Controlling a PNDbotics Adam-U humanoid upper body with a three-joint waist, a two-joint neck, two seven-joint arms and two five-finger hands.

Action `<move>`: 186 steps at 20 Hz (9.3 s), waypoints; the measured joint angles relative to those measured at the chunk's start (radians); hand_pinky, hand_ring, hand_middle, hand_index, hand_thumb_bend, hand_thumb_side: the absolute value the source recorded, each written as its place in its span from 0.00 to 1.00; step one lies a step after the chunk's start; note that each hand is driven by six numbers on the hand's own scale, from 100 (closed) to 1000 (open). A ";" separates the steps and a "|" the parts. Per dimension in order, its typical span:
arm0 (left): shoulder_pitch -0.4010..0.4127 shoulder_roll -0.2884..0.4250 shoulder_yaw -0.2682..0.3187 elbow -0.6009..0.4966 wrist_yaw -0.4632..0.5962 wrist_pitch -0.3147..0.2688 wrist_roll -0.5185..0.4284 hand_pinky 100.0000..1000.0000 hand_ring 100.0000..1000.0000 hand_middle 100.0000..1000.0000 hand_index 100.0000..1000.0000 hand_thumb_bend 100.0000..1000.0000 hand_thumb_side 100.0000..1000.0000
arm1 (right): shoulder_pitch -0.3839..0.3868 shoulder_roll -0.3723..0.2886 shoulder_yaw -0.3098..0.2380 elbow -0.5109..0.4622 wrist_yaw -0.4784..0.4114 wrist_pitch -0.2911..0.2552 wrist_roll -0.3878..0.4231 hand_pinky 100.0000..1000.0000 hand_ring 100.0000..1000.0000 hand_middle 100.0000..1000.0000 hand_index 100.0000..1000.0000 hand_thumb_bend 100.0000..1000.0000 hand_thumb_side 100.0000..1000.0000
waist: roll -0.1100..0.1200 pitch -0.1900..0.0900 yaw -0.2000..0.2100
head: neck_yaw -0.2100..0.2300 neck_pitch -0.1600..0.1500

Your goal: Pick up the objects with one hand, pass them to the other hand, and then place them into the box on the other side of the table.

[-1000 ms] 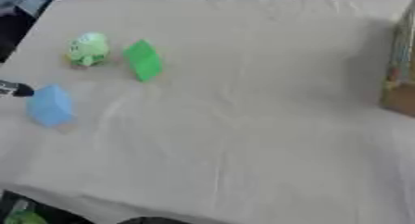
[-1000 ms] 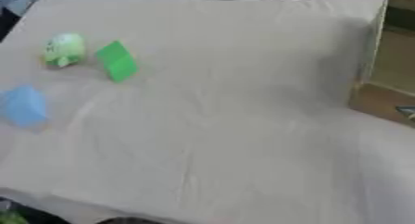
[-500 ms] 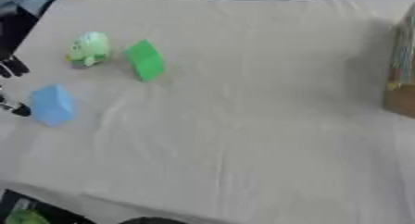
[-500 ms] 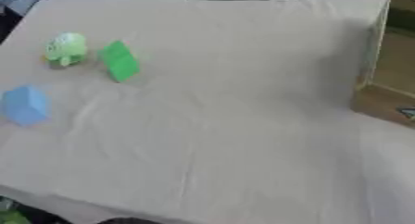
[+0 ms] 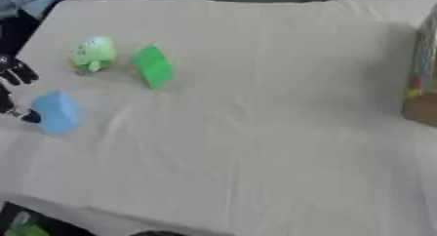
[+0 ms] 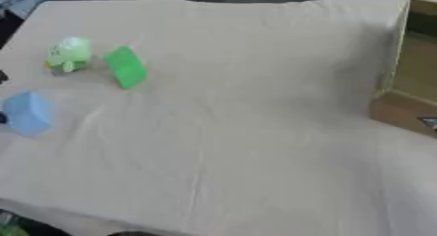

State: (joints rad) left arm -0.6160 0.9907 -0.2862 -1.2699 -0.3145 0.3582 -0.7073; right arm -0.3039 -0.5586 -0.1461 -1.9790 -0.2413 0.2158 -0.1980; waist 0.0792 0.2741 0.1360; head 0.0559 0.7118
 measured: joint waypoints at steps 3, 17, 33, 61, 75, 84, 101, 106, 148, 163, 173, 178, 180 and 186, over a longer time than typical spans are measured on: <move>-0.020 -0.016 -0.010 0.023 -0.029 -0.007 -0.028 0.85 0.87 0.79 0.85 0.75 0.05 | 0.000 0.000 0.000 0.000 0.000 0.000 0.001 0.99 0.97 0.86 1.00 0.00 0.41 | 0.000 0.000 -0.002 | 0.001 -0.003; -0.072 -0.098 -0.026 0.150 -0.177 -0.045 -0.081 0.85 0.88 0.79 0.83 0.76 0.00 | -0.004 0.000 0.006 0.000 -0.001 0.004 0.005 0.99 0.98 0.86 1.00 0.00 0.41 | 0.000 0.000 -0.007 | 0.004 -0.003; -0.078 -0.142 -0.032 0.198 -0.226 -0.062 -0.050 0.81 0.85 0.76 0.75 0.64 0.00 | -0.004 0.001 0.008 0.000 -0.001 0.006 0.013 0.99 0.98 0.86 1.00 0.00 0.42 | -0.005 0.000 -0.008 | 0.013 -0.003; -0.043 -0.146 0.030 0.009 -0.197 -0.008 0.000 0.68 0.71 0.59 0.47 0.10 0.00 | -0.004 0.001 0.011 0.000 -0.001 0.007 0.016 0.99 0.98 0.86 1.00 0.00 0.43 | -0.009 0.000 0.001 | 0.016 -0.003; -0.009 -0.190 0.085 -0.580 0.153 0.127 0.356 0.62 0.62 0.52 0.44 0.00 0.00 | -0.071 -0.059 0.036 0.000 -0.015 -0.032 0.053 0.98 0.97 0.86 1.00 0.00 0.37 | -0.053 -0.012 -0.001 | -0.044 -0.020; -0.037 -0.384 -0.017 -0.589 0.021 0.050 0.406 0.61 0.61 0.51 0.44 0.00 0.00 | -0.352 -0.223 0.237 -0.002 0.130 -0.024 0.363 0.93 0.92 0.84 0.92 0.19 0.35 | -0.088 -0.038 -0.026 | -0.059 -0.021; -0.021 -0.650 -0.069 -0.447 -0.222 -0.122 0.475 0.61 0.59 0.50 0.44 0.00 0.00 | -0.593 -0.033 0.507 -0.006 0.475 0.065 0.776 0.92 0.92 0.84 0.91 0.24 0.37 | -0.102 -0.052 -0.037 | -0.068 -0.019; -0.015 -0.674 -0.072 -0.437 -0.255 -0.150 0.498 0.61 0.60 0.50 0.44 0.00 0.00 | -0.609 0.014 0.539 0.000 0.525 0.080 0.838 0.92 0.92 0.84 0.91 0.26 0.37 | -0.101 -0.053 -0.037 | -0.076 -0.019; -0.001 -0.739 -0.061 -0.468 -0.153 -0.224 0.516 0.54 0.53 0.45 0.43 0.00 0.00 | -0.636 0.142 0.622 0.174 0.823 -0.044 0.893 0.88 0.87 0.72 0.79 0.32 0.26 | -0.096 -0.053 -0.027 | -0.085 0.006; -0.001 -0.746 -0.062 -0.462 -0.143 -0.234 0.533 0.53 0.53 0.44 0.43 0.00 0.00 | -0.636 0.150 0.622 0.185 0.825 -0.056 0.908 0.88 0.86 0.72 0.80 0.38 0.23 | -0.096 -0.053 -0.027 | -0.085 0.007; -0.001 -0.746 -0.062 -0.462 -0.102 -0.245 0.549 0.52 0.51 0.43 0.43 0.00 0.04 | -0.637 0.153 0.619 0.187 0.846 -0.083 0.913 0.87 0.85 0.72 0.79 0.39 0.23 | -0.099 -0.053 -0.031 | -0.084 0.007; 0.001 -0.746 -0.062 -0.461 -0.055 -0.251 0.543 0.52 0.51 0.43 0.44 0.00 0.06 | -0.638 0.161 0.622 0.193 0.875 -0.077 0.901 0.87 0.84 0.71 0.78 0.34 0.25 | -0.102 -0.053 -0.036 | -0.083 0.008; 0.001 -0.746 -0.062 -0.459 -0.042 -0.255 0.538 0.52 0.51 0.43 0.44 0.00 0.07 | -0.638 0.165 0.623 0.194 0.880 -0.073 0.893 0.87 0.84 0.70 0.78 0.32 0.23 | -0.103 -0.053 -0.037 | -0.081 0.011; 0.003 -0.746 -0.061 -0.450 -0.024 -0.268 0.528 0.52 0.51 0.43 0.44 0.00 0.06 | -0.638 0.171 0.629 0.199 0.883 -0.068 0.881 0.87 0.83 0.69 0.77 0.25 0.15 | -0.103 -0.053 -0.038 | -0.080 0.015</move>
State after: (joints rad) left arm -0.6133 0.2451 -0.3474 -1.7196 -0.3388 0.0899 -0.1790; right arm -0.9415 -0.3872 0.4826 -1.7796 0.6418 0.1474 0.6832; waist -0.0237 0.2211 0.0985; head -0.0236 0.7269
